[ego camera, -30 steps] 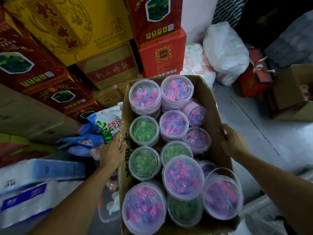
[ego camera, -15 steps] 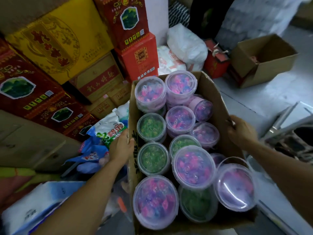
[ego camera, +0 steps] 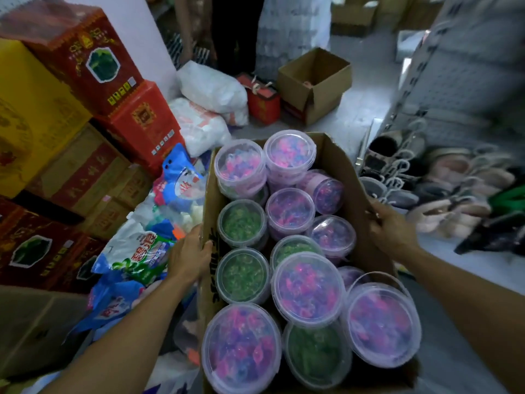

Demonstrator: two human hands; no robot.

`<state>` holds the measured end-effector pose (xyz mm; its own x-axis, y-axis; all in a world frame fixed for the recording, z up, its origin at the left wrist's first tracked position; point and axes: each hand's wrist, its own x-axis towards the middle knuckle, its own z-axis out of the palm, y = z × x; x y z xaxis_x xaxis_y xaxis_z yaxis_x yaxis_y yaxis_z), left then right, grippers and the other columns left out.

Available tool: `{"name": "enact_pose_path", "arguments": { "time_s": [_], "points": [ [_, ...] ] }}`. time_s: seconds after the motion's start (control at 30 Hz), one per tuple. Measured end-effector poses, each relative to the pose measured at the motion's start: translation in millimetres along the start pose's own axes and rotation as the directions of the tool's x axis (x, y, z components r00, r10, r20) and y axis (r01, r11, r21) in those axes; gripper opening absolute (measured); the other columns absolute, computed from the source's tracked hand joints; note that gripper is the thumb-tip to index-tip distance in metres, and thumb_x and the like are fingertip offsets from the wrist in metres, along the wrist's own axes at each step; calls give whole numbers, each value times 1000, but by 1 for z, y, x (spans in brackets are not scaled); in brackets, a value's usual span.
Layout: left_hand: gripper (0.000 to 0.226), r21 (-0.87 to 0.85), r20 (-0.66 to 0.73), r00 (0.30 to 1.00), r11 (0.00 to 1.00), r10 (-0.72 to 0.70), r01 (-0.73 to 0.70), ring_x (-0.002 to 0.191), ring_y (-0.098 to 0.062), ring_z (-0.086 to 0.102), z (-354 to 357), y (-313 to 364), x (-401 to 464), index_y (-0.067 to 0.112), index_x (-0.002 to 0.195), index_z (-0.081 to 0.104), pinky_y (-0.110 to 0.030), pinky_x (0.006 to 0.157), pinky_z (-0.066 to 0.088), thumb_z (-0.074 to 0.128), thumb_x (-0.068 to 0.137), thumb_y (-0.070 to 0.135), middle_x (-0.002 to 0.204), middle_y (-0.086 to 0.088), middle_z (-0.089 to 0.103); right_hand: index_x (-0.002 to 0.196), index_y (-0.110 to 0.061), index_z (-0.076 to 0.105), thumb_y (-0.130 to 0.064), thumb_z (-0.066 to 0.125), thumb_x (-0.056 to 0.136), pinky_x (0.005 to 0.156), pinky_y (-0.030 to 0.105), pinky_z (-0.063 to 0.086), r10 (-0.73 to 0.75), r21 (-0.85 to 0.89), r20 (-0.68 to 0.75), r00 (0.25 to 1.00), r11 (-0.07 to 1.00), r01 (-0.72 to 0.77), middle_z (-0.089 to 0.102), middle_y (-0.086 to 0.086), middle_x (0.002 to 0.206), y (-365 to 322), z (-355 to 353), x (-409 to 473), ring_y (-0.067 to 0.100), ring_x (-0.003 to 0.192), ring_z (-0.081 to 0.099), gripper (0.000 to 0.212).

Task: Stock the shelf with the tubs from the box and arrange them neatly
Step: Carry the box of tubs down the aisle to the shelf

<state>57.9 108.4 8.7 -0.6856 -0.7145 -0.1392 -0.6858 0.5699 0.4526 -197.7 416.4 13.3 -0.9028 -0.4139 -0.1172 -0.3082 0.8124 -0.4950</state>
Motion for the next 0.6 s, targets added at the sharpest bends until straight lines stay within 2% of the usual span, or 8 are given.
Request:
{"name": "enact_pose_path", "arguments": {
  "time_s": [0.1,0.2,0.33,0.43,0.5,0.6],
  "points": [
    [29,7,21,996,996,83,-84,93,-36,63,15,36,-14,20,117,57,-42,76,51,59,88,23,103,-13,68,123,-26,59,-30,48,91,79,43,49,86,14,-44,995,996,-86,67,17,114,44,-24,-36,39,99,63,35],
    [30,36,63,985,986,158,-160,92,-37,62,30,77,-32,19,118,55,-41,76,50,58,89,25,100,-14,68,125,-29,57,-43,37,81,80,41,46,198,37,-109,974,980,-195,67,15,112,87,-49,-75,41,98,62,51],
    [28,56,79,960,961,267,-272,92,-36,62,57,142,-68,14,115,57,-42,77,50,58,90,25,98,-13,67,121,-28,58,-41,40,82,81,43,47,289,82,-134,948,956,-280,68,16,103,154,-88,-126,40,95,61,45],
    [22,-9,118,926,933,358,-360,90,-35,62,83,190,-98,14,111,57,-42,79,51,57,89,19,97,-13,66,114,-27,60,-42,41,81,76,42,50,340,141,-195,920,938,-316,69,12,102,204,-121,-172,38,93,63,41],
    [18,-41,182,890,907,419,-419,89,-35,61,104,223,-118,15,107,56,-46,79,51,55,90,18,95,-12,64,110,-28,60,-43,39,77,69,38,47,395,162,-226,891,917,-365,68,12,98,238,-141,-205,37,89,63,42],
    [25,-22,213,838,860,503,-510,88,-35,62,138,275,-148,18,113,56,-42,77,51,57,88,20,95,-11,67,112,-31,59,-35,45,82,73,39,49,499,167,-257,828,867,-470,67,11,101,292,-171,-252,40,91,63,33]
  ]
}}
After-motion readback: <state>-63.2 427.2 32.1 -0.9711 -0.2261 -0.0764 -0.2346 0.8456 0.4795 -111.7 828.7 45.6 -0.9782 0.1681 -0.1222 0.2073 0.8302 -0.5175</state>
